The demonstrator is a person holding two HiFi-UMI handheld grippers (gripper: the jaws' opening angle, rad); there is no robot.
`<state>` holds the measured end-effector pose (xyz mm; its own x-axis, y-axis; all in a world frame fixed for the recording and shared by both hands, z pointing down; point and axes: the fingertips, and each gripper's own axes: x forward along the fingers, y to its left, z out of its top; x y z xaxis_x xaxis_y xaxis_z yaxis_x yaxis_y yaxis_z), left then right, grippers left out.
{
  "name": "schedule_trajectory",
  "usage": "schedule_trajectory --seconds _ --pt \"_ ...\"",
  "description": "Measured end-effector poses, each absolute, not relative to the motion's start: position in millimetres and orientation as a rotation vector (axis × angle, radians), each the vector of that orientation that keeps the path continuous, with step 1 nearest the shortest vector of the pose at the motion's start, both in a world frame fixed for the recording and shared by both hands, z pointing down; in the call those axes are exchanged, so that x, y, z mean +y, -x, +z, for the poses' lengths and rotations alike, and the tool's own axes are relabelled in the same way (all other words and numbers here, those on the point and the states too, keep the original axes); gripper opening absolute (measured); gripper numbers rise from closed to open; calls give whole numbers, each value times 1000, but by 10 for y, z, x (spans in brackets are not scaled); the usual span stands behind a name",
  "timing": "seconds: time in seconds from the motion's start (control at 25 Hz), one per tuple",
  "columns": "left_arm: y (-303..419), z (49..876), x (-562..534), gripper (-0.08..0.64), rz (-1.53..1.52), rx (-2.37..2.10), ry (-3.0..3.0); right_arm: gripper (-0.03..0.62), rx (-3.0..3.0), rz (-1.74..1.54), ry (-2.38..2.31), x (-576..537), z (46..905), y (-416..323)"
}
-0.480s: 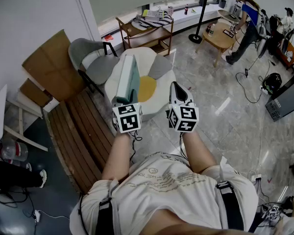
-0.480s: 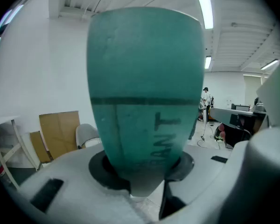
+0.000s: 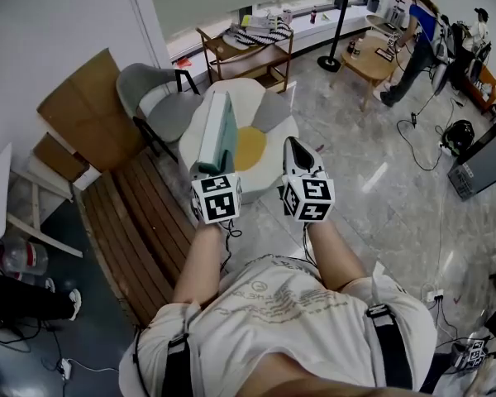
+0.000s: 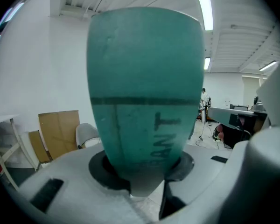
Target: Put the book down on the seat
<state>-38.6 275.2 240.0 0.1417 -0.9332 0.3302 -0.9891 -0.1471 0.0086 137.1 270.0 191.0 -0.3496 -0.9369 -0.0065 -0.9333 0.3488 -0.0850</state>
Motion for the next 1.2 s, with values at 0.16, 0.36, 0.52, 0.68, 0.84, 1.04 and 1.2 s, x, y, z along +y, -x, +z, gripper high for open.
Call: schedule_trajectory --seconds 0.16,0.36,0.52,0.68,0.84,1.04,1.2 --pt "505 2417 2762 160 352 -1886 -2201 26 2541 -99 1761 2722 1915 -1221" --pt "611 2520 2787 160 372 -1872 -2177 26 2540 -105 1770 2772 1942 -1143" --pt "647 2569 2798 160 369 -1862 -2172 26 2540 -96 1770 2754 1904 -1103" --pt "678 2523 2808 160 370 -1885 -2171 26 2557 -61 1748 2736 1899 -1055" --pt "708 2560 2698 161 377 -1890 -2163 26 2572 -68 1721 2628 1928 -990" --pt "740 2526 2456 161 375 -1909 -2177 26 2554 -68 1695 2400 1901 -964" --pt "745 2515 2260 161 384 -1920 -2176 26 2553 -71 1679 2182 1906 -953"
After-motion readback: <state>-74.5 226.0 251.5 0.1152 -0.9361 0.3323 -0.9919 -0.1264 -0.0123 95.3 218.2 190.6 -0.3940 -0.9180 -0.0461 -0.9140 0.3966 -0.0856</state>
